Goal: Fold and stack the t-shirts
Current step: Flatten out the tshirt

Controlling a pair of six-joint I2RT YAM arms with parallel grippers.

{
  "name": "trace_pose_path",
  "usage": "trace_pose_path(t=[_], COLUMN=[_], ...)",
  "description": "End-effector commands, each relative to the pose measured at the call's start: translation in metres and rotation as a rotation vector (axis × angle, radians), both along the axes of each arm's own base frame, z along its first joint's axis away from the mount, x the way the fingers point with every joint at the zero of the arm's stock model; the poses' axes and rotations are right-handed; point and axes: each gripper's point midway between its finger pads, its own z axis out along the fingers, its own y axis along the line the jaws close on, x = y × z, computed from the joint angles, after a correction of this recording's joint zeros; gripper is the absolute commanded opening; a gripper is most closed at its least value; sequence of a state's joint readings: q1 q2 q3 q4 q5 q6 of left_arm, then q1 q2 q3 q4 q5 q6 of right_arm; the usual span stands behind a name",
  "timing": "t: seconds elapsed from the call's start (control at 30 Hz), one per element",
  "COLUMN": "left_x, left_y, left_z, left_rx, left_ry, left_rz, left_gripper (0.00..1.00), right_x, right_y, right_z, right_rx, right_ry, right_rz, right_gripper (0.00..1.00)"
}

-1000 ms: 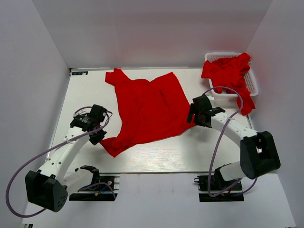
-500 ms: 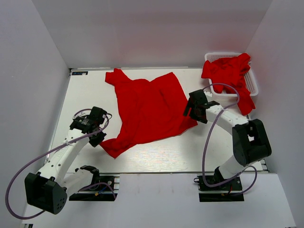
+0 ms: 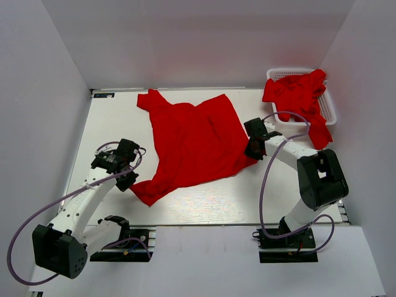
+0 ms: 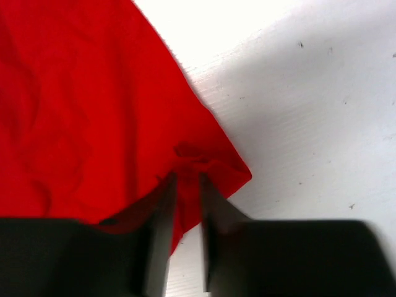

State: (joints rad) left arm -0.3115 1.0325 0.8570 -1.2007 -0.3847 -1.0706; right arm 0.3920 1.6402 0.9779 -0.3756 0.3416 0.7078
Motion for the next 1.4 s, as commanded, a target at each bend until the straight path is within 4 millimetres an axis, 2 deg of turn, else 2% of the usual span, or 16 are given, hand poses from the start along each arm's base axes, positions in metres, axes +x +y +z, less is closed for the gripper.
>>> trace_pose_path(t=[0.0,0.07,0.17,0.4,0.43,0.47,0.6,0.97,1.0,1.03,1.07,1.1,1.37], left_x=[-0.002,-0.002,-0.002,0.001,0.001,0.001,0.001,0.001,0.001,0.001,0.001,0.003,0.002], left_y=[0.006,0.007,0.008,0.011,0.011,0.011,0.011,0.011,0.011,0.011,0.011,0.01,0.009], left_z=[-0.001,-0.003,-0.002,0.012,0.012,0.012,0.014,0.014,0.015,0.015,0.015,0.016,0.015], left_rx=[0.029,0.035,0.043,0.046,0.046,0.046,0.043,0.043,0.041,0.041,0.041,0.038,0.033], left_ry=[0.003,0.014,0.012,-0.042,-0.042,-0.042,-0.051,-0.051,-0.06,-0.06,-0.06,-0.069,-0.063], left_rz=[0.011,0.003,0.005,0.011,0.011,0.011,0.011,0.011,0.011,0.011,0.011,0.012,0.001], left_gripper=[0.0,0.0,0.0,0.0,0.0,0.0,0.0,0.0,0.0,0.0,0.0,0.0,0.0], right_x=[-0.003,-0.002,0.0,-0.001,0.0,0.006,0.001,0.006,0.005,0.004,0.007,0.006,0.007], right_y=[-0.009,-0.011,-0.013,-0.01,-0.011,-0.007,-0.004,-0.001,0.0,-0.001,0.0,0.0,-0.001], right_z=[-0.005,-0.007,-0.005,0.005,0.006,0.018,0.024,0.051,0.05,0.051,0.054,0.053,0.049], right_rx=[-0.024,-0.033,-0.043,-0.013,-0.008,0.008,0.021,0.033,0.029,0.028,0.029,0.033,0.026], right_ry=[0.01,0.014,0.011,-0.039,-0.058,-0.11,-0.127,-0.162,-0.155,-0.153,-0.159,-0.155,-0.142], right_rz=[-0.051,-0.051,-0.05,-0.017,-0.01,0.014,0.058,0.086,0.09,0.09,0.089,0.087,0.06], right_gripper=[0.23,0.2,0.0,0.0,0.0,0.0,0.0,0.0,0.18,0.74,0.86,0.9,0.9])
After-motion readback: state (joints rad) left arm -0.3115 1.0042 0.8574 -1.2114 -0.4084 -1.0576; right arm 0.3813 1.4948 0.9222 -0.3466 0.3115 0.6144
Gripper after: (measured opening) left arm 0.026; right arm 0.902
